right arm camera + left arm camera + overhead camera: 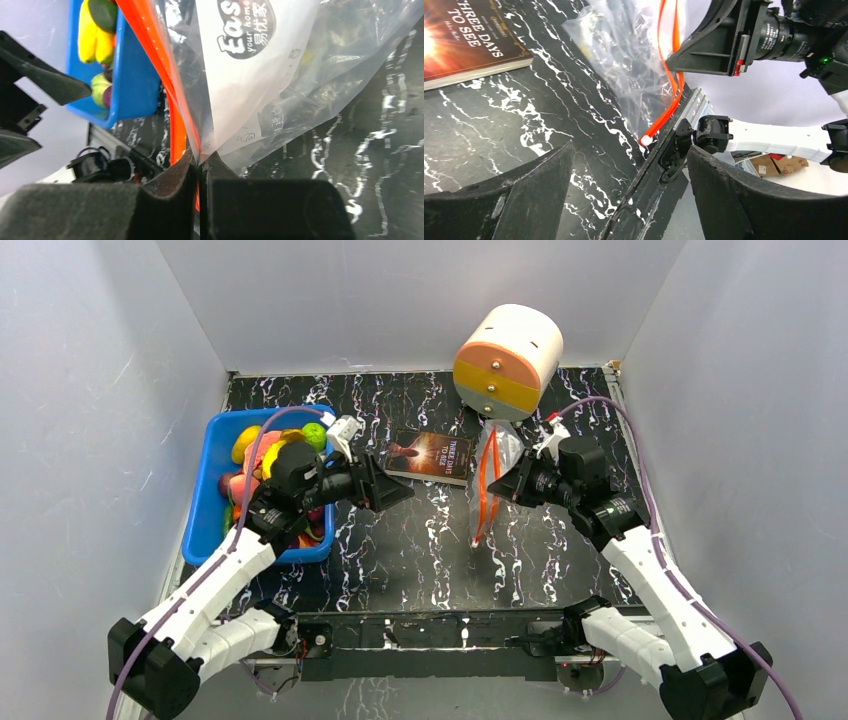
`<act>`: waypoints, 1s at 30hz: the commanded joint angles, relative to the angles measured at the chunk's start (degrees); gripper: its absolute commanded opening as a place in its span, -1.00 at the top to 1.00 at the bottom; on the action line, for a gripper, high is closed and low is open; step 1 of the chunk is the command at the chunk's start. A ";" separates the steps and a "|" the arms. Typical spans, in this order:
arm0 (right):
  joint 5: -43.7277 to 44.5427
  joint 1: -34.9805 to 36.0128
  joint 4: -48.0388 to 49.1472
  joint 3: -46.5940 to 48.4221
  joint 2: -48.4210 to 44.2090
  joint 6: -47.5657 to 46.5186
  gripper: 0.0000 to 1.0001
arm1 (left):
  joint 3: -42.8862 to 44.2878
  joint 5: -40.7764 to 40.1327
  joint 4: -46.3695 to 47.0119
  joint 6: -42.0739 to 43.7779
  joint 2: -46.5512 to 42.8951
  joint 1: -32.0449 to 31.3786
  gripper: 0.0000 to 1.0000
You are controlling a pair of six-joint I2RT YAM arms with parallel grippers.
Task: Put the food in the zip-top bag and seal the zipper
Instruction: Open the zipper of the food storage bag.
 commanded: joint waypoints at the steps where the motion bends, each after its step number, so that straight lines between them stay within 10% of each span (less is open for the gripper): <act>1: -6.97 0.96 10.64 -1.66 -1.23 6.82 1.00 | 1.13 -0.84 4.67 -2.02 2.15 -3.09 -0.60; 24: -9.10 12.58 21.86 -1.43 6.22 12.62 1.00 | 3.53 -2.72 14.86 -7.02 10.92 -8.44 -0.30; 30: -9.27 12.89 21.61 -1.67 6.88 11.40 1.00 | 4.86 -3.67 12.43 -5.60 12.84 -8.58 0.04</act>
